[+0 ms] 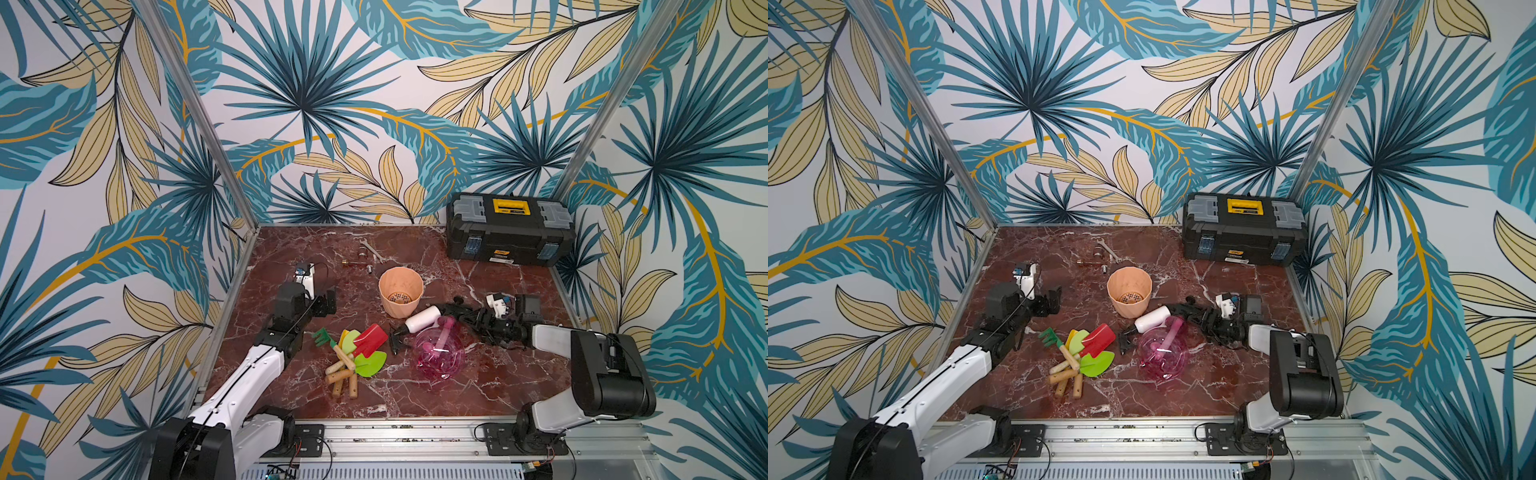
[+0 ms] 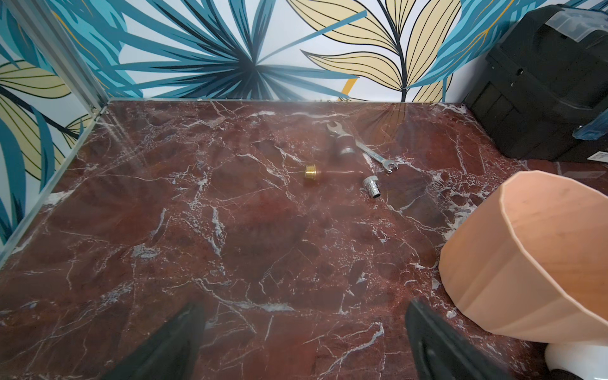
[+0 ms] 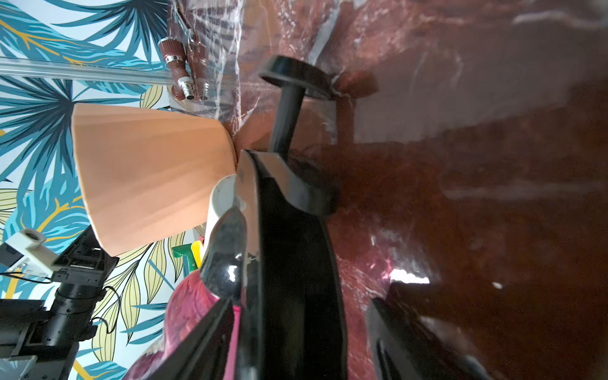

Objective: Organize the gardening tools
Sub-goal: Pick up the gardening tool from the center of the board.

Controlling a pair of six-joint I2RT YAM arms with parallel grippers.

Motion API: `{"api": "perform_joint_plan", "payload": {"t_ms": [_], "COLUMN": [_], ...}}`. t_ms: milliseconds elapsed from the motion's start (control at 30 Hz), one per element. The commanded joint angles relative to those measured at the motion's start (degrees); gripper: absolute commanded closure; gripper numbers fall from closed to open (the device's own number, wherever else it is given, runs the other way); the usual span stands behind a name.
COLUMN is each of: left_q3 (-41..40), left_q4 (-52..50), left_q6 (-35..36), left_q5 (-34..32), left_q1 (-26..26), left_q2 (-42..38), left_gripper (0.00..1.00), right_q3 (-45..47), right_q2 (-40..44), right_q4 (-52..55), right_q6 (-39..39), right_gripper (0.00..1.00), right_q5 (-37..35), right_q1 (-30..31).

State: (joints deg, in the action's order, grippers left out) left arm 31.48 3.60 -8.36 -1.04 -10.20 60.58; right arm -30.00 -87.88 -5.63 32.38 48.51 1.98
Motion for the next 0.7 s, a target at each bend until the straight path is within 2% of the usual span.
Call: {"api": "perform_joint_plan", "payload": {"t_ms": [0, 433, 667], "left_q3": [-0.89, -0.85, -0.9], "left_q4": [0.62, -0.17, 0.51], "left_q6": [0.62, 0.85, 0.97], "left_q5": [-0.35, -0.41, -0.35], "left_q1": [-0.35, -0.48, -0.49], "left_q2": [-0.45, -0.46, -0.16], "left_gripper": [0.0, 0.0, 0.0], "right_q3": [0.9, -1.53, -4.29], "right_q2": [-0.5, 3.94, 11.71], "right_q4": [-3.86, 0.22, 8.31], "right_q6": [0.98, -1.77, -5.05], "right_gripper": [0.37, 0.68, 0.75], "right_q5": [2.39, 1.49, -2.23], "right_q1": [0.26, 0.22, 0.11]}}
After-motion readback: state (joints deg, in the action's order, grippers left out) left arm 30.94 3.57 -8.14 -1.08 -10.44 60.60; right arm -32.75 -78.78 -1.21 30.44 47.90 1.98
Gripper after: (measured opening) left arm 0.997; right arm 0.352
